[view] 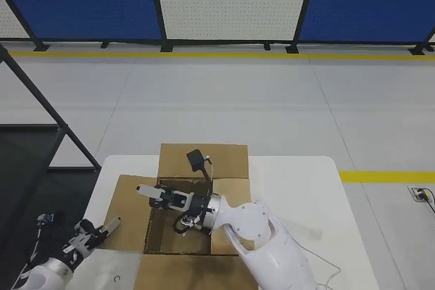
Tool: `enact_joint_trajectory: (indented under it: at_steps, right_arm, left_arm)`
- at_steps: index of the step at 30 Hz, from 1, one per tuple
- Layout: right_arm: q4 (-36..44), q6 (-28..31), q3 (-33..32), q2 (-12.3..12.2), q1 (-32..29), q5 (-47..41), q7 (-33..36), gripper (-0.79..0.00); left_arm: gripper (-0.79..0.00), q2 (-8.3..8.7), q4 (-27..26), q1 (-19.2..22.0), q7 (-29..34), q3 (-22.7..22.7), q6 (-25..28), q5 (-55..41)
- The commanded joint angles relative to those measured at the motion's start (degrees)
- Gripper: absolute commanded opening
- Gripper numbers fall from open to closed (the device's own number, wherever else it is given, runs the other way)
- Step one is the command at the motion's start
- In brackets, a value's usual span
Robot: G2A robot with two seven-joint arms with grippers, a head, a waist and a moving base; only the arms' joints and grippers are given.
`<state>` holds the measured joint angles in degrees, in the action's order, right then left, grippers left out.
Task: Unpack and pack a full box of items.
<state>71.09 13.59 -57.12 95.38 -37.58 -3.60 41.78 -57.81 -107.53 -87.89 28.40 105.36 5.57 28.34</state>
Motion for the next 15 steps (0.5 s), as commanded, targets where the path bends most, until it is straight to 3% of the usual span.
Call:
enact_joint_trajectory:
  at_steps: [1,9,15]
  right_arm:
    - [0.5,0.5,-0.5,-0.2,-0.4,-0.4,1.0,0.000]
    - [5.0,0.1,-4.6,-1.9,-4.6,-0.2,3.9,0.000]
    - [13.3,1.8,-10.2,-3.9,-12.0,-0.3,5.7,0.000]
  left_arm:
    - [0.000,0.04,-1.3,-0.5,-0.3,1.8,0.3,-0.7]
    - [0.000,0.01,-7.0,-1.6,-0.5,7.3,2.0,-7.5]
    - [0.000,0.32,-8.9,0.5,7.9,7.8,4.0,-20.1]
